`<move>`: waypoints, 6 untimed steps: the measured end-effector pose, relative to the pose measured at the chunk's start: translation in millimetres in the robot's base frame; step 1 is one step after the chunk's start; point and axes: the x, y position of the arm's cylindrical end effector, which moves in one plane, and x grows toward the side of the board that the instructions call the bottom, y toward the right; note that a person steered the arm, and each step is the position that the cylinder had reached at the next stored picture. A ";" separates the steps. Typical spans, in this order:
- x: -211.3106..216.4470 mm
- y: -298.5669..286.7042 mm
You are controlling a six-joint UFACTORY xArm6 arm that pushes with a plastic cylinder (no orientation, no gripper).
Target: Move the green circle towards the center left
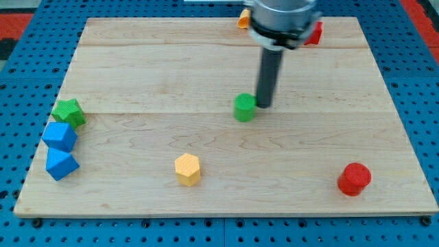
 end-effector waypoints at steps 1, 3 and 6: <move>7.4 -117.2; 25.2 -28.0; 15.7 -236.2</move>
